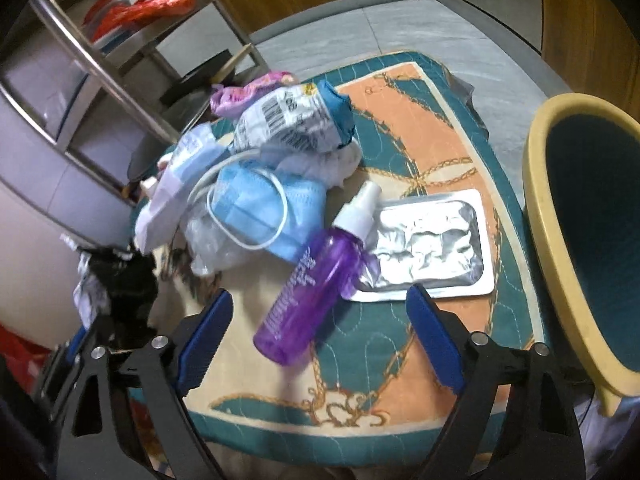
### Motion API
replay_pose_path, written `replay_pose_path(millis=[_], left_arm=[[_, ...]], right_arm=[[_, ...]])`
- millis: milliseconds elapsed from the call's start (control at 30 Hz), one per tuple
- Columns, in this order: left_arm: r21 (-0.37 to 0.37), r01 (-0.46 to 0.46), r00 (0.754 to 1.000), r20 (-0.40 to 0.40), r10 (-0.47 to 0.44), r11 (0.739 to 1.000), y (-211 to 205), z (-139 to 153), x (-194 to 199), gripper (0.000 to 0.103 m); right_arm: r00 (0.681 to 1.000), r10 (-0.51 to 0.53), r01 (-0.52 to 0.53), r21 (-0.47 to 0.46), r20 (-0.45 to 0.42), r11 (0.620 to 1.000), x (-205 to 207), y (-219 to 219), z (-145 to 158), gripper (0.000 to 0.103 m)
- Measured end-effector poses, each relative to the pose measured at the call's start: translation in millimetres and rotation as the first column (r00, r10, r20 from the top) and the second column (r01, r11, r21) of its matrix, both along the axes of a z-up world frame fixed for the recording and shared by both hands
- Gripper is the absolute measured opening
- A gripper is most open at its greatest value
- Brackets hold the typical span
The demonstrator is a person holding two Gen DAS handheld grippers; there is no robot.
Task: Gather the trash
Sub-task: 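Grasp the black bag with white printed wrapper using the left gripper, then grasp the light blue snack bag with the right gripper while left holds black bag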
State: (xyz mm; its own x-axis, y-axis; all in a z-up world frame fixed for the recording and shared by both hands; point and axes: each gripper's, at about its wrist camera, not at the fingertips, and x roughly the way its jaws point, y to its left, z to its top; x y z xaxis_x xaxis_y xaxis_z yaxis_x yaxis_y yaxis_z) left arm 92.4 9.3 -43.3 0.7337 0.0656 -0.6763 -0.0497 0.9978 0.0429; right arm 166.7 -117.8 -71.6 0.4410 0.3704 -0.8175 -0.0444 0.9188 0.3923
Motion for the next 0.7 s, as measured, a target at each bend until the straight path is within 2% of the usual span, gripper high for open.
replay_pose_path(millis=[100, 200, 400, 467, 533, 700], left_arm=[[-0.031, -0.024, 1.000, 0.003, 0.024, 0.999, 7.0, 3.1, -4.2, 0.014], [-0.060, -0.057, 0.998, 0.013, 0.058, 0.997, 14.8, 7.4, -7.3, 0.014], [-0.090, -0.140, 0.990, 0.021, 0.143, 0.986, 33.2, 13.8, -16.3, 0.014], [-0.106, -0.173, 0.984, 0.015, 0.176, 0.979, 42.3, 13.6, -19.7, 0.014], [-0.117, -0.194, 0.980, 0.013, 0.197, 0.974, 49.0, 13.7, -21.5, 0.014], [-0.127, -0.210, 0.977, 0.011, 0.213, 0.969, 54.7, 12.7, -23.5, 0.014]], right_arm=[[1.000, 0.006, -0.006, 0.022, 0.024, 1.000, 3.4, 0.6, 10.0, 0.088], [0.998, 0.019, -0.024, 0.082, 0.055, 0.996, 10.6, 3.5, 25.1, 0.088], [0.987, 0.104, -0.118, 0.117, 0.120, 0.986, 31.8, 40.4, 56.5, 0.088], [0.990, 0.121, -0.134, 0.196, 0.078, 0.971, 42.5, 51.6, 56.5, 0.088], [0.994, 0.106, -0.105, 0.297, 0.012, 0.949, 48.6, 55.2, 50.6, 0.086], [0.990, 0.111, -0.063, 0.438, -0.086, 0.897, 44.1, 66.9, 35.0, 0.072]])
